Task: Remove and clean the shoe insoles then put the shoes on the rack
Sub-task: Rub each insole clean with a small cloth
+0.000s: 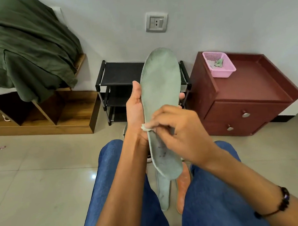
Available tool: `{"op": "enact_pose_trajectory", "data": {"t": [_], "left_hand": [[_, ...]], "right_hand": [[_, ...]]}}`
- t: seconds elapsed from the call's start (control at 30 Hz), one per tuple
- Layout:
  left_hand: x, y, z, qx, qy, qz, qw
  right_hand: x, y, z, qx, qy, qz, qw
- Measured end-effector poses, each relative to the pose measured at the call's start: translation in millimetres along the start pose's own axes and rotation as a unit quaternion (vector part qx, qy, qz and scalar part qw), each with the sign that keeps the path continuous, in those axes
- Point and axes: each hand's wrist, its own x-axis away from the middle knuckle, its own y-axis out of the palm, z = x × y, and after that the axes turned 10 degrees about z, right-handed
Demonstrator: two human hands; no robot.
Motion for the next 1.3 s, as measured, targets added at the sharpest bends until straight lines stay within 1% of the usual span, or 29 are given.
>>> {"op": "enact_pose_trajectory", "data": {"t": [0.03,0.1,0.17,0.2,0.23,0.3,0.37,0.43,0.57,0.67,0.73,0.8,0.83,0.9,1.0,1.1,1.2,1.3], "left_hand": [[-0.2,1.1,-0.1,0.018,0.009,0.004,1.0],[1.1,5.7,-1.9,0.05,0.027,0.004,0.998],[1.7,9.2,-3.9,0.044,0.036,-0.003,0.998],[2.3,11.3,-4.5,0.031,0.035,-0.01,0.999],[3.1,13.0,-4.8,0.019,0.031,-0.014,0.999],[3.7,15.0,-5.9,0.013,0.029,-0.014,0.999],[4.5,13.7,-6.1,0.049,0.038,-0.012,0.998],[5.4,8.6,-3.9,0.077,0.049,-0.001,0.996],[7.2,7.2,-2.8,-0.01,0.019,0.026,0.999],[7.0,12.4,-3.3,0.014,0.014,0.034,0.999],[5.9,14.4,-3.3,0.027,0.028,0.031,0.999],[4.9,15.2,-1.8,0.031,0.041,0.025,0.998],[4.4,15.3,-1.8,0.034,0.047,0.025,0.998],[3.0,15.4,-2.8,0.039,0.058,0.021,0.997],[3.6,15.9,-4.9,0.054,0.06,0.004,0.997],[6.8,19.2,-4.7,0.054,0.059,-0.014,0.997],[9.5,21.1,-1.4,0.016,0.051,-0.015,0.998],[8.5,20.1,0.6,-0.027,0.031,-0.04,0.998]], "right_hand": [[-8.5,-5.6,0.6,-0.008,0.011,0.013,1.0],[-34.7,-17.5,4.7,0.015,0.018,0.065,0.998],[-66.5,-25.6,13.1,0.068,0.0,0.123,0.99],[-80.7,-26.9,17.7,0.098,-0.013,0.141,0.985],[-91.1,-25.3,22.2,0.125,-0.021,0.144,0.981],[-98.4,-14.5,28.0,0.167,-0.03,0.125,0.978],[-85.0,1.1,26.2,0.182,-0.042,0.105,0.977],[-56.9,13.3,17.0,0.162,-0.048,0.09,0.982],[-10.8,11.2,3.9,0.105,-0.018,0.066,0.992],[-13.1,-10.5,1.4,0.016,0.046,0.04,0.998],[-23.2,-28.2,-0.7,-0.033,0.102,0.046,0.993],[-31.2,-36.2,-3.1,-0.054,0.132,0.022,0.99],[-32.9,-35.2,-4.0,-0.03,0.121,-0.001,0.992],[-33.4,-25.9,-4.6,0.062,0.06,-0.034,0.996],[-39.8,-13.2,1.9,0.125,-0.022,-0.027,0.991],[-59.6,-11.0,10.5,0.184,-0.063,0.025,0.981],[-84.6,-11.7,22.5,0.228,-0.066,0.086,0.967],[-104.2,-12.5,37.9,0.255,-0.07,0.112,0.958]]}}
